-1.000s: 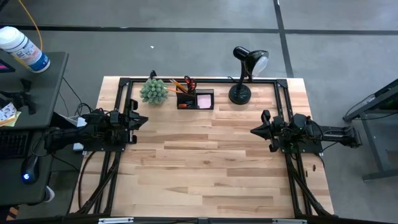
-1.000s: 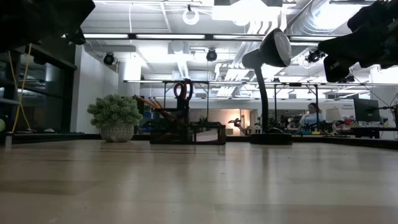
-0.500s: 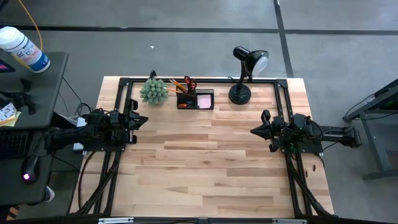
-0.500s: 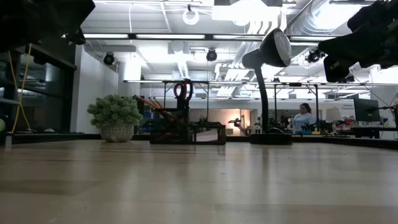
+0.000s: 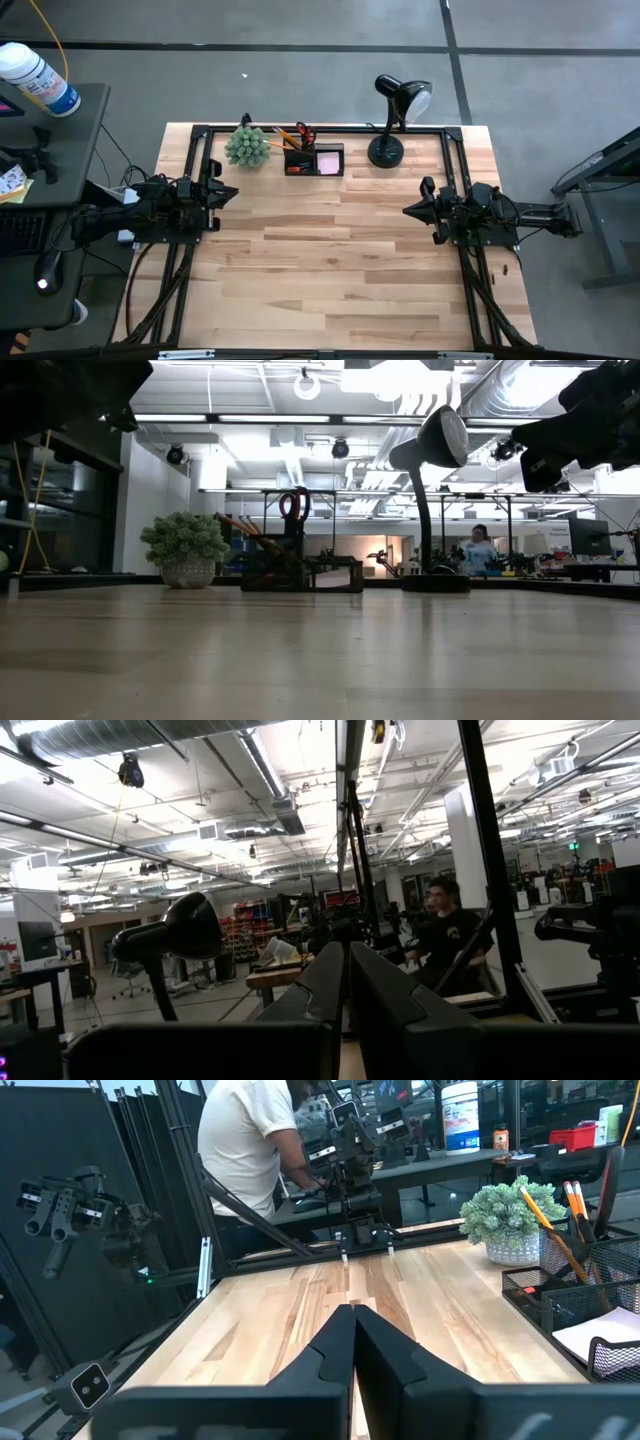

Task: Pick and place office supplies into organizer
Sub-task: Return to Home Position

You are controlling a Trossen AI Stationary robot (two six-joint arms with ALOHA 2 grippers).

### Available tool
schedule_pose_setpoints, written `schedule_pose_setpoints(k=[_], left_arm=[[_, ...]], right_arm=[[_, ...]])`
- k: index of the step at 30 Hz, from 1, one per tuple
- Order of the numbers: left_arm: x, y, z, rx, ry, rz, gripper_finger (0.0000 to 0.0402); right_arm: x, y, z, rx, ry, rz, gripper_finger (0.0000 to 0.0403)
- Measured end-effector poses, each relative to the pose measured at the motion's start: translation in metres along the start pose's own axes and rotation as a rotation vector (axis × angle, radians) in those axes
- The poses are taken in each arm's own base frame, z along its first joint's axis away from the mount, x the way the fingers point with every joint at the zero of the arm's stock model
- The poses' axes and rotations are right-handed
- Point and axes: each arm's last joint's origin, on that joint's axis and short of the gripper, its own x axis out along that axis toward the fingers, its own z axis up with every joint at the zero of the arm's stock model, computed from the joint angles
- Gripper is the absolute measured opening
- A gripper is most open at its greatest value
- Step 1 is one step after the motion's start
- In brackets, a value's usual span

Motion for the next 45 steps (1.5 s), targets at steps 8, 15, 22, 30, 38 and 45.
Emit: schedule_pose_setpoints(k=[8,15,22,30,38,45], left_arm=[[0.0,0.0,0.0,0.0,0.0,0.0,0.0012],[0.0,0.0,0.0,0.0,0.0,0.0,0.0012],[0.0,0.0,0.0,0.0,0.0,0.0,0.0012],[0.0,0.0,0.0,0.0,0.0,0.0,0.0012],[0.0,0.0,0.0,0.0,0.0,0.0,0.0012],[0.0,0.0,0.0,0.0,0.0,0.0,0.0012]], right_arm=[[0.0,0.0,0.0,0.0,0.0,0.0,0.0003],[0.0,0.0,0.0,0.0,0.0,0.0,0.0004],[0.0,0.0,0.0,0.0,0.0,0.0,0.0002],[0.0,0.0,0.0,0.0,0.0,0.0,0.0003],[0.0,0.0,0.0001,0.0,0.0,0.0,0.0004],[0.0,0.0,0.0001,0.0,0.0,0.0,0.0003]])
